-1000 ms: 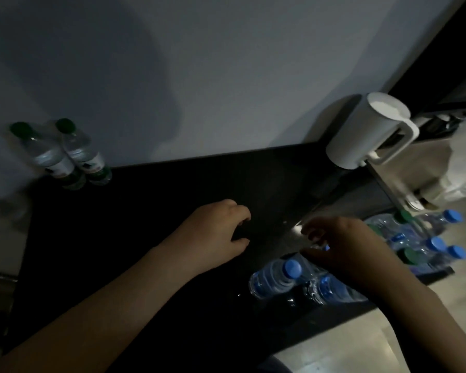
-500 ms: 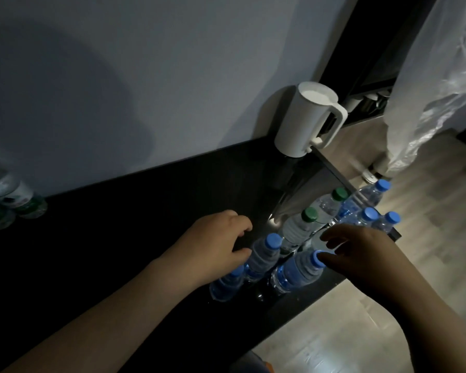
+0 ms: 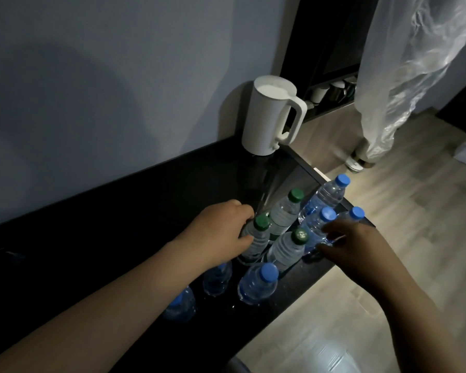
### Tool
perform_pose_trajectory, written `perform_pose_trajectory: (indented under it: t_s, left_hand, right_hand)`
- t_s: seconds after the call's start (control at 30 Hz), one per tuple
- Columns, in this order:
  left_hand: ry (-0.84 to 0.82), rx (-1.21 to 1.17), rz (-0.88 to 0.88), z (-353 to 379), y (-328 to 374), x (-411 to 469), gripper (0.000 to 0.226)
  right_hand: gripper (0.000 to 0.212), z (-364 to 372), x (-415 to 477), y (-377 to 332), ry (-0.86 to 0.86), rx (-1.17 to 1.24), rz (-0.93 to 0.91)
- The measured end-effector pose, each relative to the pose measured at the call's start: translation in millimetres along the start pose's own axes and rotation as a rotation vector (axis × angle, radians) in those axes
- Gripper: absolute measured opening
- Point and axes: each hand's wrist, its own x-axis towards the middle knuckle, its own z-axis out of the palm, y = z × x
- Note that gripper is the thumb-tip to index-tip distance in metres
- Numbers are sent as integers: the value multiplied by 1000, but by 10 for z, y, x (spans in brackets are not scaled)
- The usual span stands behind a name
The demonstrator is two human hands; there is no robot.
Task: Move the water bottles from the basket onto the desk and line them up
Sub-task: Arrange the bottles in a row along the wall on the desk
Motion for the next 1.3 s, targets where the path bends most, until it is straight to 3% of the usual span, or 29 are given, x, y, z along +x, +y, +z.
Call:
perform_pose_trajectory:
  t_s: [0.2, 0.53, 0.8, 1.07, 1.3]
  left_hand:
    - [-45, 49, -7, 142, 75, 343, 35]
    - [-99, 78, -5, 302, 53, 602, 45]
    - [-153, 135, 9, 399, 66, 733, 31]
    - [-143, 70, -36, 370, -33, 660, 24]
    - [1, -3, -61, 47, -202, 498, 27]
  right_hand:
    - [40, 196, 184, 93, -76, 36, -52]
    - [35, 425, 369, 128, -82, 69, -151]
    - [25, 495, 404, 128, -59, 83, -172]
    - [19, 549, 413, 45, -30, 128, -165]
    - [19, 447, 451, -173, 34, 172, -233]
